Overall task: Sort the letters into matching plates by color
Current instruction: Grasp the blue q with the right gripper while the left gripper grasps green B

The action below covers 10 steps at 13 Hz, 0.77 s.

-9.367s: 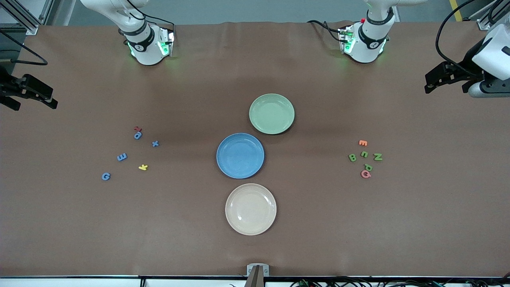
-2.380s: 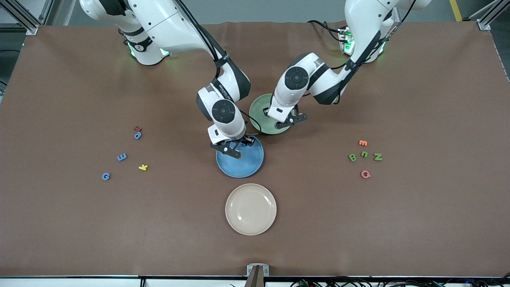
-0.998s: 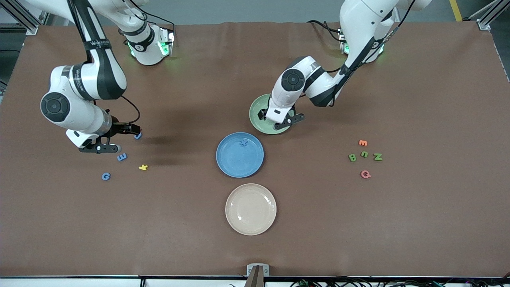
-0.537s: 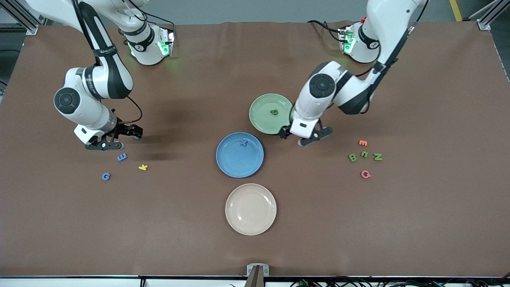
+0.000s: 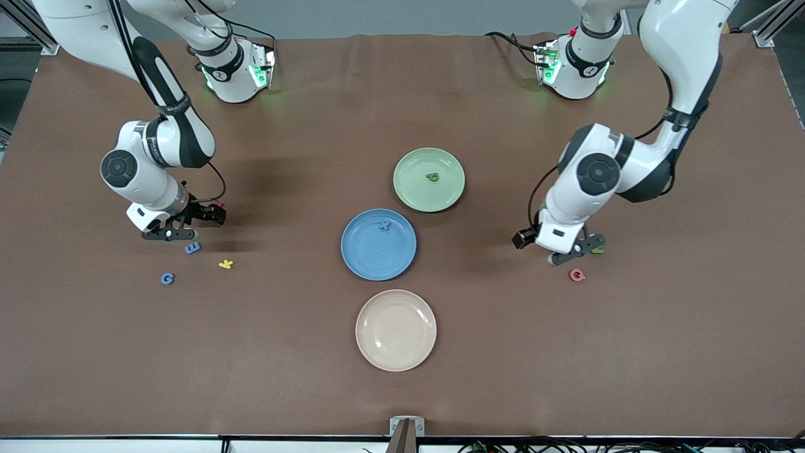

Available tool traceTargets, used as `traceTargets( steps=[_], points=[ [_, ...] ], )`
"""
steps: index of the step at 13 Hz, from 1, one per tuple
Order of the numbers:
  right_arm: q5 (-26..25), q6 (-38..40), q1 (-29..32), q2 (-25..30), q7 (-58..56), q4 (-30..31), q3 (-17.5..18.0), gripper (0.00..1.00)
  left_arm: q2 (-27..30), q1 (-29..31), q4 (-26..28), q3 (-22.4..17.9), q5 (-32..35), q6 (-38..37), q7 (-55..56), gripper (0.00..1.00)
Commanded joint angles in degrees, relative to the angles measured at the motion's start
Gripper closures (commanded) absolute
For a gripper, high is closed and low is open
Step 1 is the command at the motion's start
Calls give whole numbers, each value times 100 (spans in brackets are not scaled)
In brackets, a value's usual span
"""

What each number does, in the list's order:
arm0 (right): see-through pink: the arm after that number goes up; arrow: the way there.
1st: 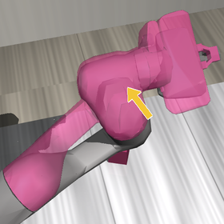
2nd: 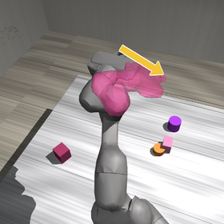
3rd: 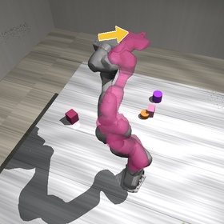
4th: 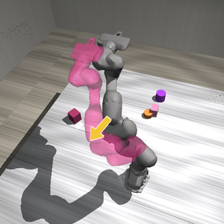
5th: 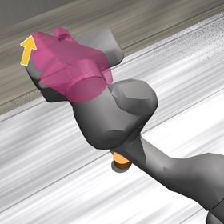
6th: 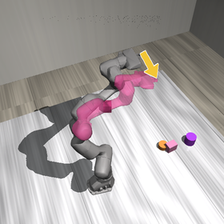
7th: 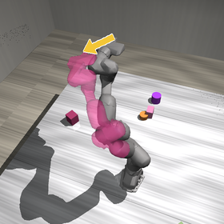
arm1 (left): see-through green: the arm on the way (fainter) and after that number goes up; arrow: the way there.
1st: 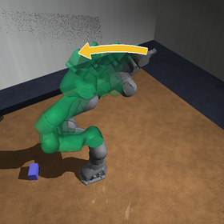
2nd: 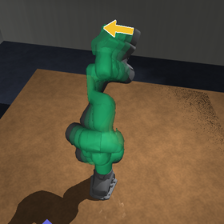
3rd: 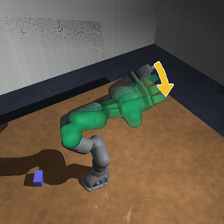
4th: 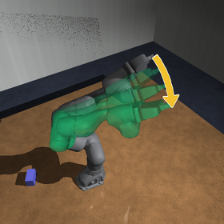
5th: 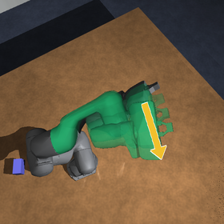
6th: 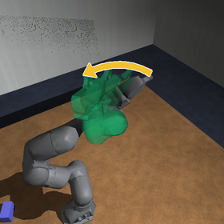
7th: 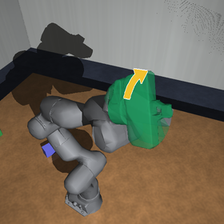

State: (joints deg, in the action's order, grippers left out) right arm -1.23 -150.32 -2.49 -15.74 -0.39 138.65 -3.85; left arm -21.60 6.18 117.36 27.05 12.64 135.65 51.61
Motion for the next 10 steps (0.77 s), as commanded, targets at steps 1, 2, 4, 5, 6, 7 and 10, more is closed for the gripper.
traceTargets(
  steps=[1, 2, 4, 5, 6, 7, 10],
  points=[
    [-71, -120, 135, -25, -66, 118, 130, 20, -186, 277, 24, 37, 194, -47, -230, 23],
    [-62, -120, 135, -34, -57, 136, 130, 23, -257, 348, 15, 37, 238, -47, -231, 24],
    [-53, -120, 135, -34, -40, 233, 139, 26, -424, 375, 6, 37, 256, -39, -231, 28],
    [-44, -120, 135, -34, -31, 268, 139, 28, -503, 375, -11, 20, 265, -38, -222, 31],
    [-44, -120, 135, -34, -31, 286, 139, 29, -564, 375, -37, -41, 317, -38, -213, 33],
    [-36, -120, 135, -34, -31, 321, 148, 29, -626, 366, -81, -94, 361, -30, -196, 34],
    [0, -120, 109, -43, -22, 365, 157, 33, -785, 340, -204, -208, 520, -21, -143, 37]
  ],
)
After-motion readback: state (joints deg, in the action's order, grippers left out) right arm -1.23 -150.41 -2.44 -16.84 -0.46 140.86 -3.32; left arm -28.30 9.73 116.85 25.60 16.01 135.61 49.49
